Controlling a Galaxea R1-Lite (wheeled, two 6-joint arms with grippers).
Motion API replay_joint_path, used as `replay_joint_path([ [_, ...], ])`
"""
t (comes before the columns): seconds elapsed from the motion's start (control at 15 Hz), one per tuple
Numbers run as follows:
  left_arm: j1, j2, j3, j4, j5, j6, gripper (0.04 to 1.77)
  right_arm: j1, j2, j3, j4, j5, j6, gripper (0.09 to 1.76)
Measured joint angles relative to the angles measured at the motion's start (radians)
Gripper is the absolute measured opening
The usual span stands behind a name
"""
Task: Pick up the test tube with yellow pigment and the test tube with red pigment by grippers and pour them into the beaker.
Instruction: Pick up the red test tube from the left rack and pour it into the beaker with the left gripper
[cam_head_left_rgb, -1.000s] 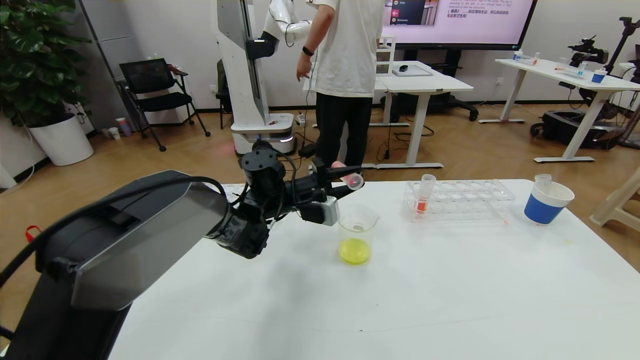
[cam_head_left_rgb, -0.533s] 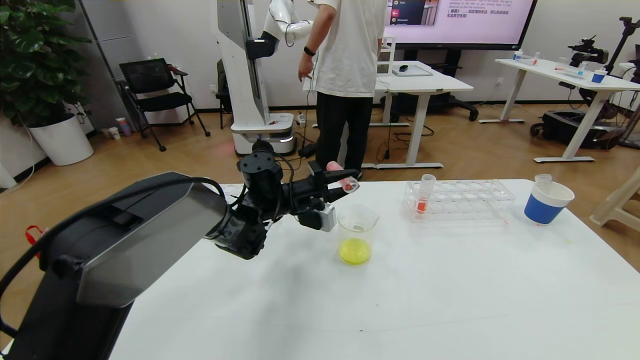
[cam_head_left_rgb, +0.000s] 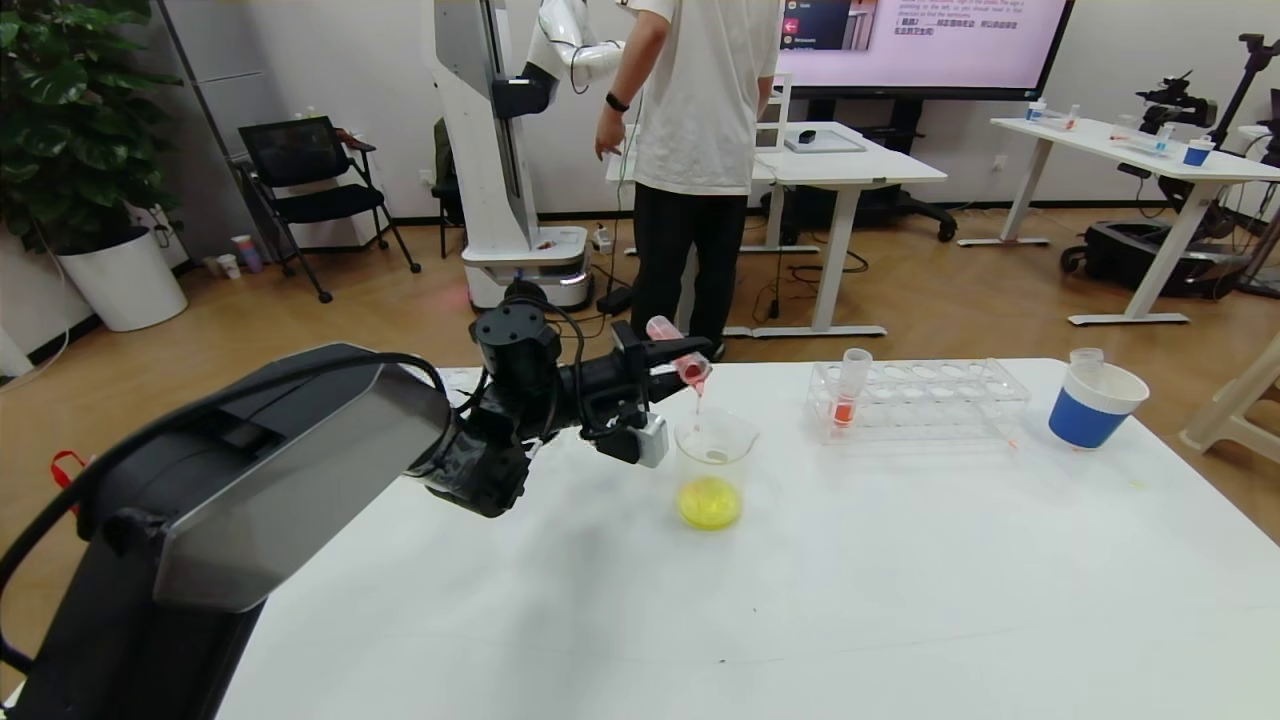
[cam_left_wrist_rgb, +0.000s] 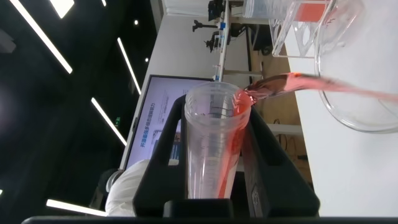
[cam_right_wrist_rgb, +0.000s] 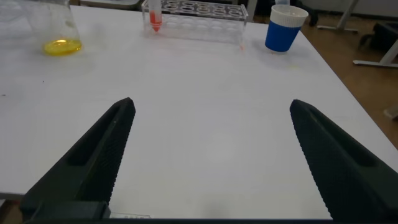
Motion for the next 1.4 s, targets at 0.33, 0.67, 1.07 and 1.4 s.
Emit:
replay_joint_path([
  [0.33, -0.005, 0.012, 0.001, 0.001, 0.0, 0.074, 0.51, 0.0, 0.0, 0.0, 0.0, 0.0, 0.0, 1.74],
  [0.67, -0.01, 0.02, -0.001, 0.026, -0.001, 0.164, 0.51, 0.0, 0.0, 0.0, 0.0, 0.0, 0.0, 1.74],
  [1.07, -0.011, 0.012, -0.013, 0.053, -0.006, 0.202, 0.51, 0.0, 0.0, 0.0, 0.0, 0.0, 0.0, 1.74],
  [1.4, -0.011, -0.014, -0.01, 0.051, -0.004, 0.082, 0.51, 0.0, 0.0, 0.0, 0.0, 0.0, 0.0, 1.74],
])
